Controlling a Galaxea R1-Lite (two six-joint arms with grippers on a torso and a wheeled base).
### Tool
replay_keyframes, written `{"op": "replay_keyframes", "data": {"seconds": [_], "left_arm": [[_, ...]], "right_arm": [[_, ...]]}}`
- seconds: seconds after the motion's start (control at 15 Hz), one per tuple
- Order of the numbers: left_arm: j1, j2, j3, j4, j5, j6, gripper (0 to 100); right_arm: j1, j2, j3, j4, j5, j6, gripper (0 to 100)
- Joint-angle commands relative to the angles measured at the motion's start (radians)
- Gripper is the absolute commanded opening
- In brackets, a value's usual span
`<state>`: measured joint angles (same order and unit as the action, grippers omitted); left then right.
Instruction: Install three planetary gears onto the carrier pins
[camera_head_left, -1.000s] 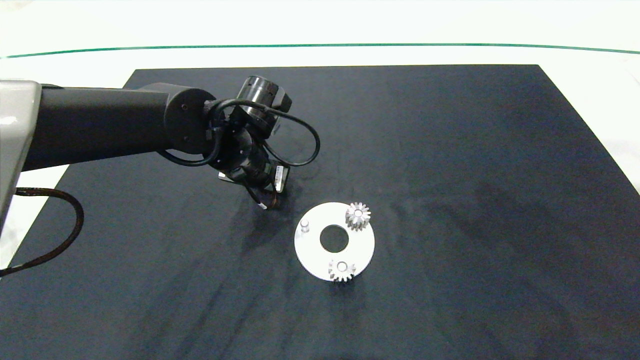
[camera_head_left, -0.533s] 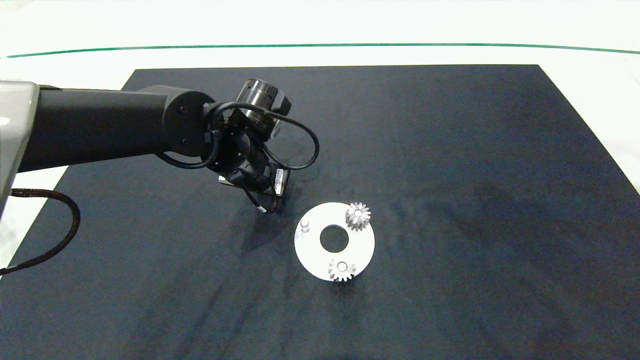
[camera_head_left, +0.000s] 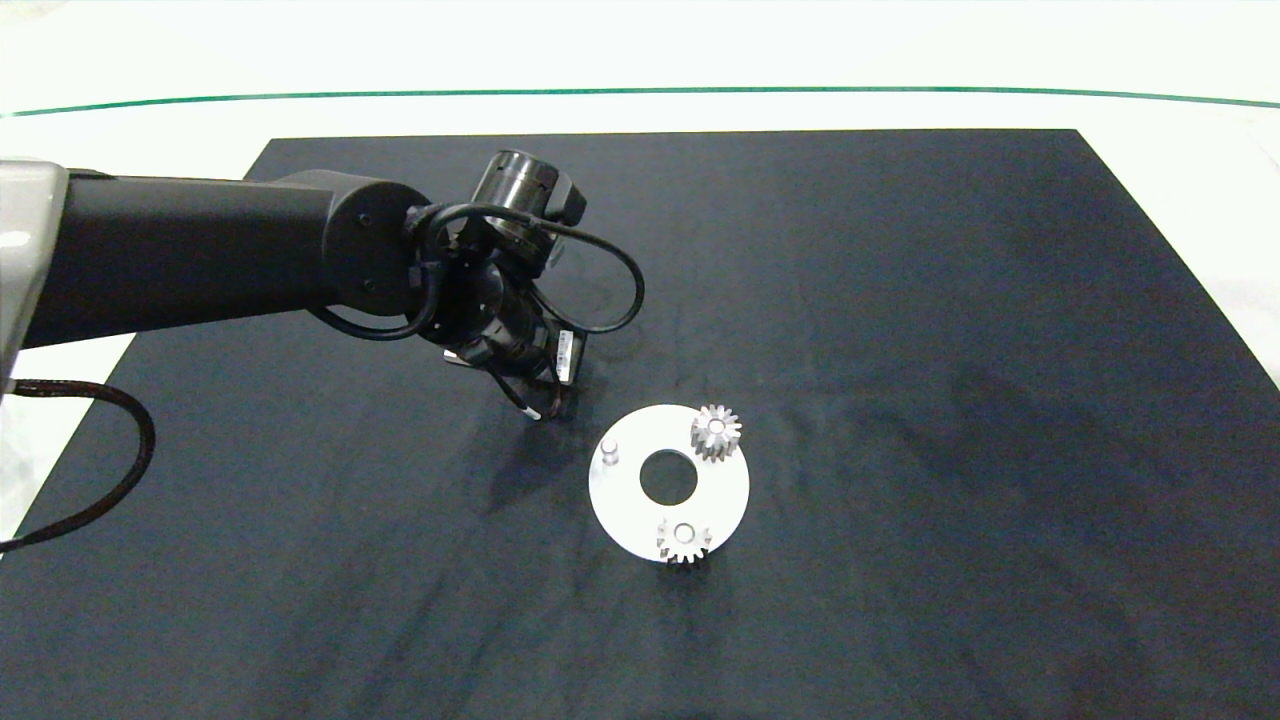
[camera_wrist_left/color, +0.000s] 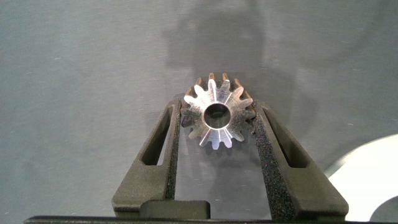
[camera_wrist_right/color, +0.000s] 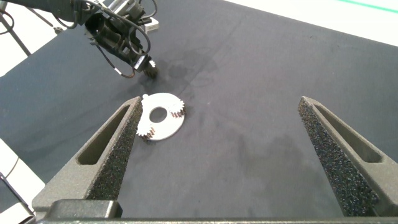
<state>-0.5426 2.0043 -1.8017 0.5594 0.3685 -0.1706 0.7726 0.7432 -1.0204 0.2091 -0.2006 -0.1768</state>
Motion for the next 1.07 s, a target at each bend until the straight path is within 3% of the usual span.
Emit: {"op": "replay_keyframes", "data": {"seconds": [0.07,0.53,0.73,1.07], "left_arm": [[-0.007,0.019,-0.005,-0.006,0.001,-0.001,32],[-0.005,0.03,0.013,-0.036,0.003,-0.006,17],[0.001,-0.004,0.018,-0.033,0.004,-0.029,16],[0.001,-0.061,0.056,-0.032,0.001,-0.027,16]], "right_arm": [[0.001,0.001,0.0,0.001,-0.002,-0.001,100],[0.001,0.001,0.0,0.001,-0.002,-0.001,100],[0.001,-0.001,0.0,0.001,-0.002,-0.001,100],[0.001,0.002,0.002,0.001,-0.002,-0.001,100]]}}
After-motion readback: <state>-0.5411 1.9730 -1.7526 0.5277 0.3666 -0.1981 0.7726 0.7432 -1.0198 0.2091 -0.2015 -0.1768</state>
